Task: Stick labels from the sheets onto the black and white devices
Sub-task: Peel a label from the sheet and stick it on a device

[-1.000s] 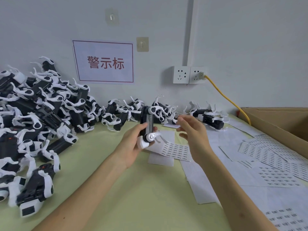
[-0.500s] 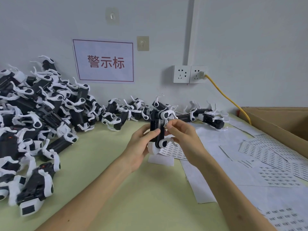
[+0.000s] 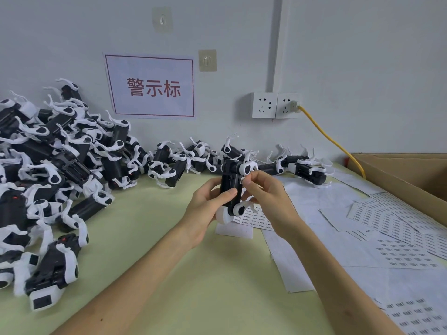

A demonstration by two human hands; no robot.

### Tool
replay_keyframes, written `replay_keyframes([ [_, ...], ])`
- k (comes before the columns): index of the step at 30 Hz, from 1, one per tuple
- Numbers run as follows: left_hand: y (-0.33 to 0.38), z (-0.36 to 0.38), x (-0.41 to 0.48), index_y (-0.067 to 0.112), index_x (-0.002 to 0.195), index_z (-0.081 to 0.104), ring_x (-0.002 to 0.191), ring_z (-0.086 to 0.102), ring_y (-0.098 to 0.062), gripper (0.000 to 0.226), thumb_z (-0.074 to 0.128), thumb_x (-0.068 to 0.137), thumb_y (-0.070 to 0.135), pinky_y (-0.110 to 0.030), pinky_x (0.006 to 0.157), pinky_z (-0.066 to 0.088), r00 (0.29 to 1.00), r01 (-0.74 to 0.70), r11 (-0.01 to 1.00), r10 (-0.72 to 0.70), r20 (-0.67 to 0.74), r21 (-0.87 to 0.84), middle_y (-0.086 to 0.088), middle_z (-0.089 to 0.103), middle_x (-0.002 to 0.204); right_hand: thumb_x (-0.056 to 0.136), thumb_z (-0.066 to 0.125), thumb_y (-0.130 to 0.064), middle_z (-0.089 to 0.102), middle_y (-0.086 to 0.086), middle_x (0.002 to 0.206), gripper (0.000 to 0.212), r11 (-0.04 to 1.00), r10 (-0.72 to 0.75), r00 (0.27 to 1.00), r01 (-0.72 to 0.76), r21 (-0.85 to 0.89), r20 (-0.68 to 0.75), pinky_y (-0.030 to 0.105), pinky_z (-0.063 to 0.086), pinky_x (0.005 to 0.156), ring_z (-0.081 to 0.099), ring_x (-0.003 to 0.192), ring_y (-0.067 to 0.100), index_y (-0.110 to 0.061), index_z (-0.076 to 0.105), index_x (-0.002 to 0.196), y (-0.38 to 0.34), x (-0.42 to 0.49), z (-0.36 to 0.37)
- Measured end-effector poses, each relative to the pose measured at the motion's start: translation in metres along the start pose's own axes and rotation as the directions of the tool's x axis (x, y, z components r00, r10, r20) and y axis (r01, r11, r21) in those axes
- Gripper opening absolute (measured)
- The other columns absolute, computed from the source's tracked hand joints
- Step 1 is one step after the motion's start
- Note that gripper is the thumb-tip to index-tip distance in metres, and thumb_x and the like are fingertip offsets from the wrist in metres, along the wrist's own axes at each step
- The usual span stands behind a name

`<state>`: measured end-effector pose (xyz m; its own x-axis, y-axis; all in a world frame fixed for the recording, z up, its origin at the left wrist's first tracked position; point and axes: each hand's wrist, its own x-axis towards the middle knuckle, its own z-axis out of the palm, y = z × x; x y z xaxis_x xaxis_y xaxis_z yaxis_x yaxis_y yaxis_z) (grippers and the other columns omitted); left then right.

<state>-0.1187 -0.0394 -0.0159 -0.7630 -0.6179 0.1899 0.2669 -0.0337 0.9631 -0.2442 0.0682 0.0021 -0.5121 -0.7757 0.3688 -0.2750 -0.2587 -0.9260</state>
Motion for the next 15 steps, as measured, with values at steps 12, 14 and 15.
replay_keyframes([
  [12, 0.0008, 0.0013, -0.001, 0.022, 0.12, 0.069, 0.091, 0.074, -0.018, 0.024, 0.07, 0.096, 0.018, -0.029, 0.077, 0.055, 0.999, -0.026, 0.997, 0.029, -0.035, 0.074, -0.004, 0.078, 0.104, 0.103, 0.058, -0.012, 0.06, -0.008, 0.076, 0.013, 0.997, -0.035, 0.999, 0.033, -0.073, -0.028, 0.022, 0.054, 0.067, 0.062, 0.07, 0.012, -0.01, 0.061, 0.09, 0.0006, 0.0005, 0.0006],
  [14, 0.0011, 0.0014, -0.0012, 0.022, 0.12, 0.068, 0.091, 0.074, -0.018, 0.025, 0.07, 0.096, 0.017, -0.031, 0.079, 0.055, 0.999, -0.029, 0.996, 0.032, -0.036, 0.079, -0.004, 0.078, 0.104, 0.103, 0.058, -0.012, 0.061, -0.005, 0.08, 0.013, 0.997, -0.036, 0.999, 0.033, -0.069, -0.035, 0.02, 0.053, 0.065, 0.062, 0.069, 0.011, -0.009, 0.061, 0.091, 0.0001, 0.0001, 0.0011],
  [15, 0.0011, 0.0013, -0.0015, 0.022, 0.12, 0.068, 0.091, 0.074, -0.018, 0.024, 0.07, 0.096, 0.017, -0.031, 0.079, 0.054, 0.999, -0.03, 0.996, 0.033, -0.035, 0.078, -0.004, 0.078, 0.104, 0.103, 0.057, -0.013, 0.061, -0.005, 0.081, 0.013, 0.997, -0.035, 0.999, 0.032, -0.068, -0.038, 0.019, 0.053, 0.065, 0.062, 0.068, 0.01, -0.009, 0.061, 0.091, -0.0003, -0.0002, 0.0013],
])
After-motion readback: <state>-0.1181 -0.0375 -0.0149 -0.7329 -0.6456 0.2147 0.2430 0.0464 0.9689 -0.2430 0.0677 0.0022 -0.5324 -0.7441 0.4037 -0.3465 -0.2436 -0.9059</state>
